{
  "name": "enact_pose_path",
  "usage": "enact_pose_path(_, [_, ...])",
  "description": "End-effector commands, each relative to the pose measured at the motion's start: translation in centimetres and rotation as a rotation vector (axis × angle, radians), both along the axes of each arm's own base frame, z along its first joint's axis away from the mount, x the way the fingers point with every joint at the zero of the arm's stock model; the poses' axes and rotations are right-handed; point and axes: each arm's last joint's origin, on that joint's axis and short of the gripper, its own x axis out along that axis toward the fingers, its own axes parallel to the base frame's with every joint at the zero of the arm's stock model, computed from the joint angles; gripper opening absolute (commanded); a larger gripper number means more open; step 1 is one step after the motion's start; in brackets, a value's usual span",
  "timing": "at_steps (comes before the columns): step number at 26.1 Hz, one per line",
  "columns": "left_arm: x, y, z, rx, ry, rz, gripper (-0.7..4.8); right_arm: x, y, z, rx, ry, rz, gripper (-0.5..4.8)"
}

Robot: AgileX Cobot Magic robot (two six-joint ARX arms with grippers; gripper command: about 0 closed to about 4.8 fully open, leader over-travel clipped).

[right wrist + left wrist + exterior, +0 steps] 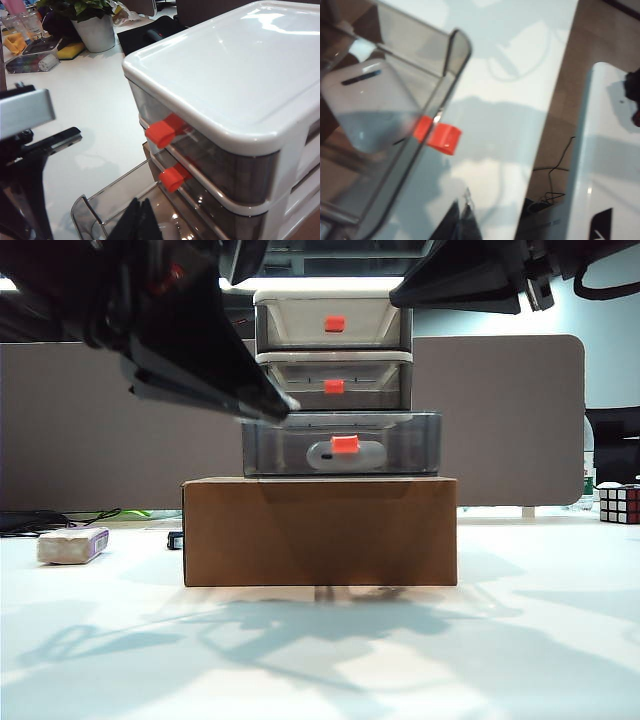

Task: Open the third layer of the drawer on the table, pick up the earphone case on the table and put it in, and finally close the drawer.

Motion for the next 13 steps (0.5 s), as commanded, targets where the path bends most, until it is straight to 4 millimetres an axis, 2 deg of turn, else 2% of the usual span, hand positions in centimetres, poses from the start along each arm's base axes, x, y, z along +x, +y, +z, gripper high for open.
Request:
enact_pose_path(1, [0.6,-0.5,-0.6,0.016,-0.002,0.028,-0.05,0.1,0.0,0.4,0.004,-0.029,-0.018,-0.02])
enact_pose_path(7, [1.4,-0.9,-0.3,-0.004,-0.076,0.099,-0.05,0.6,0.2,1.8,0.074,-0.157,-0.045,-0.02])
enact_pose_path(13, [1.6,-0.9,-0.5,0.025,-0.097,0.142,-0.05,1.8,0.7,2.8,0.078,-0.171,-0.059,-0.02])
